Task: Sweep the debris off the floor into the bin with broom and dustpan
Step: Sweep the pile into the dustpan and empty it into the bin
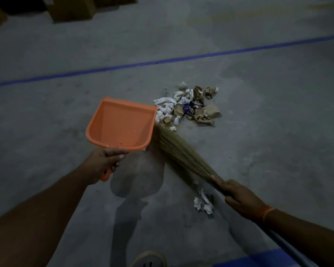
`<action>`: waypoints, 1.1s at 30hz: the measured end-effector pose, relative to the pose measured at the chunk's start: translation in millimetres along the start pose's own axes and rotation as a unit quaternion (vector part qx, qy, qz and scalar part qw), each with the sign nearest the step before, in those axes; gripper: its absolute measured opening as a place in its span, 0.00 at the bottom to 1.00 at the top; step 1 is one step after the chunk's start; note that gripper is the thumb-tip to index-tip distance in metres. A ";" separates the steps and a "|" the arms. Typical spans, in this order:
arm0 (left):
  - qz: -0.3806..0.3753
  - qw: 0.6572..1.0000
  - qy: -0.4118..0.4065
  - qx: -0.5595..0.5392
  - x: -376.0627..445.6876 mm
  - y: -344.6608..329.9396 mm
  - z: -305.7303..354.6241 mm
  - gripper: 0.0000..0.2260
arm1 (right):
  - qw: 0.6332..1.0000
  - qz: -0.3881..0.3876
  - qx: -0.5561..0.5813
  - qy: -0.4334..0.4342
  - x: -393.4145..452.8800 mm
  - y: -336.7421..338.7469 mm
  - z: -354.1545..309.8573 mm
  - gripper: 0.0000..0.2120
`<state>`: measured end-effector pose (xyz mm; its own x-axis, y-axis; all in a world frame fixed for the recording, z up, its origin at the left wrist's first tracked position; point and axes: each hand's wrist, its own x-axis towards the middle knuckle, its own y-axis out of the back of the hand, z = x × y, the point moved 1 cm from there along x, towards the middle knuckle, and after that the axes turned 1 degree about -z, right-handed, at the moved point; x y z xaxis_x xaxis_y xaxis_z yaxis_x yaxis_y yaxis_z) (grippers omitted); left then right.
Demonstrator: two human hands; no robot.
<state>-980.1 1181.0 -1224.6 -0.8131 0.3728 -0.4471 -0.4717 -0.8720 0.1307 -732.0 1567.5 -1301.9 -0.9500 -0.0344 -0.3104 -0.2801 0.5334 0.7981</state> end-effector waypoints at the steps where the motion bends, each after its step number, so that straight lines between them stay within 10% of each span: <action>1: 0.000 1.000 0.002 -0.005 -1.9 -0.1 -1.4 0.09 | 1.000 -0.007 -0.005 0.009 2.6 -4.0 -5.2 0.33; 20: -0.033 0.999 -0.002 0.001 -19.0 -45.2 -10.8 0.09 | 0.996 0.075 0.019 -0.043 -11.3 21.1 6.1 0.30; 33: -0.060 0.998 -0.011 0.011 -15.4 -67.9 -11.0 0.13 | 0.992 -0.073 -0.081 0.066 -109.3 -45.7 63.8 0.29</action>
<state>-931.8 1231.0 -1236.3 -0.7580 0.4807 -0.4409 -0.5727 -0.8140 0.0972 -606.5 1600.8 -1337.4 -0.9046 -0.2173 -0.3667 -0.4240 0.3721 0.8257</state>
